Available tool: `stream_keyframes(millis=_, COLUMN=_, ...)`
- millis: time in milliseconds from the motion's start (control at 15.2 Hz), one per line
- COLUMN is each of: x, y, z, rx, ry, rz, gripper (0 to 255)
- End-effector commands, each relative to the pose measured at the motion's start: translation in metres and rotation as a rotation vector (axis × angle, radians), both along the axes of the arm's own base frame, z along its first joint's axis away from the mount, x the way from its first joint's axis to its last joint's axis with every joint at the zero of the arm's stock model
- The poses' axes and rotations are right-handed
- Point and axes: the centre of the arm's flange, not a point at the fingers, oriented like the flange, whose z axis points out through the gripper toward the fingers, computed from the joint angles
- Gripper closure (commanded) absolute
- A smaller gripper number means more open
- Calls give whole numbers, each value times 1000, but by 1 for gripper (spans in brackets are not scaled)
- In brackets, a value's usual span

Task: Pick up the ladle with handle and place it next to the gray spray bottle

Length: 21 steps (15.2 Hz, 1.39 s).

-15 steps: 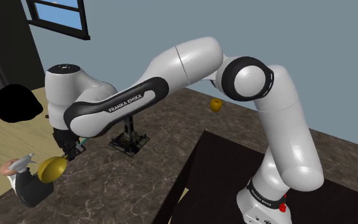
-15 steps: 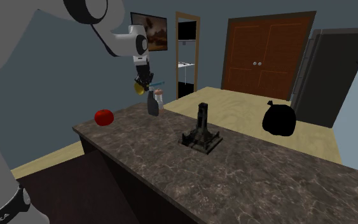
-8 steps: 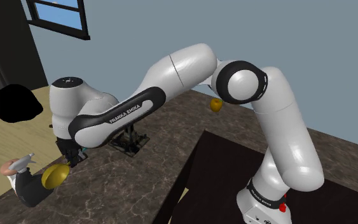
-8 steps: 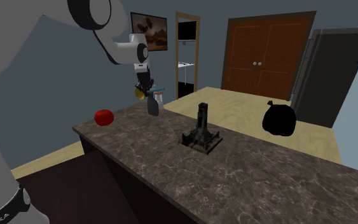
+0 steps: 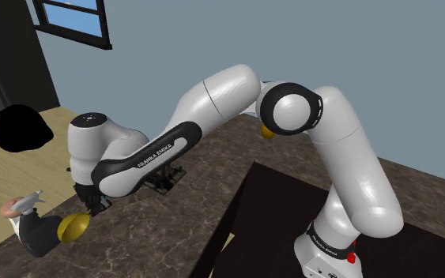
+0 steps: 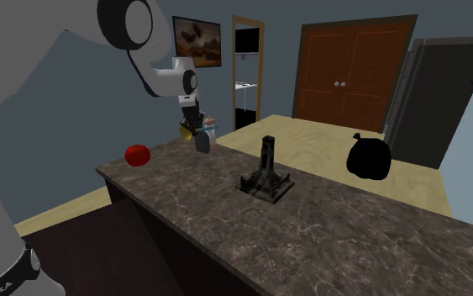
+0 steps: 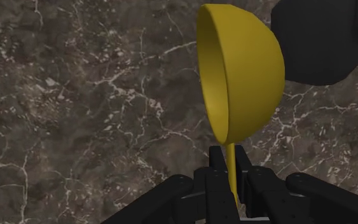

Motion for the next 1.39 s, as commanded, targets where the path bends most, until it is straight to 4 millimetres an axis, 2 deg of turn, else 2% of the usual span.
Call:
stream_keyframes(millis=0, x=0, y=0, z=-10, rx=0, ry=0, rz=0, gripper=255)
stream_keyframes(millis=1320, x=0, y=0, z=-116, rx=0, ry=0, rz=0, gripper=255)
